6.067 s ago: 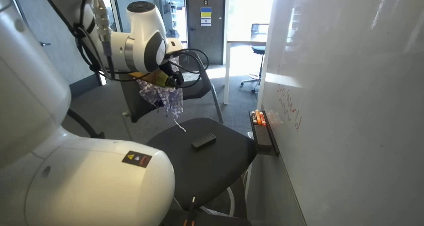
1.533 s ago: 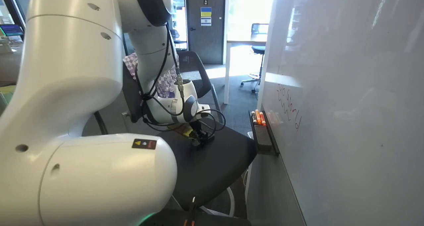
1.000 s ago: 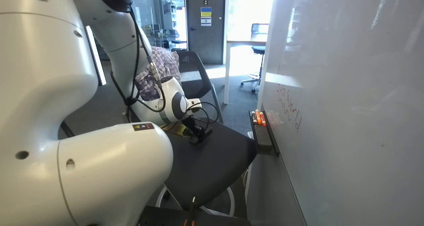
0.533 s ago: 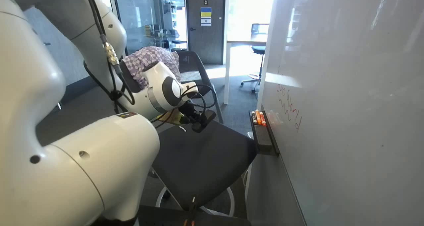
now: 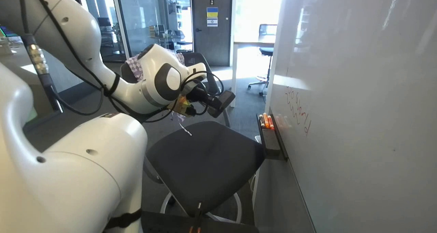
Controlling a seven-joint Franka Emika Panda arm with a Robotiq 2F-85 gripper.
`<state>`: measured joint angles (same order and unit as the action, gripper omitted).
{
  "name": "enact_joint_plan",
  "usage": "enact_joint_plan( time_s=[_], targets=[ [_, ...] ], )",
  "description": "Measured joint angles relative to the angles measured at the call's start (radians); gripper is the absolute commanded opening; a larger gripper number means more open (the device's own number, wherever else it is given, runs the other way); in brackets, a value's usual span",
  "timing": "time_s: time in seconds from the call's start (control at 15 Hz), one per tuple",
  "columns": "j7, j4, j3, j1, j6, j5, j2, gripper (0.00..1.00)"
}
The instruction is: Erase the words on the whiteboard
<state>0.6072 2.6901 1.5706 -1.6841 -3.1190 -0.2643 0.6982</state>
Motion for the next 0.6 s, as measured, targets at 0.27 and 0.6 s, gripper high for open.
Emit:
enact_joint_plan(
  time_s=[0.27, 0.6],
  targets=[
    [-0.006, 0.066, 0.070, -0.099, -0.025, -0.108, 0.135, 0.33],
    [-0.005, 0.063, 0.057, -0.064, -0.045, -0.165, 0.292, 0.33]
  ],
)
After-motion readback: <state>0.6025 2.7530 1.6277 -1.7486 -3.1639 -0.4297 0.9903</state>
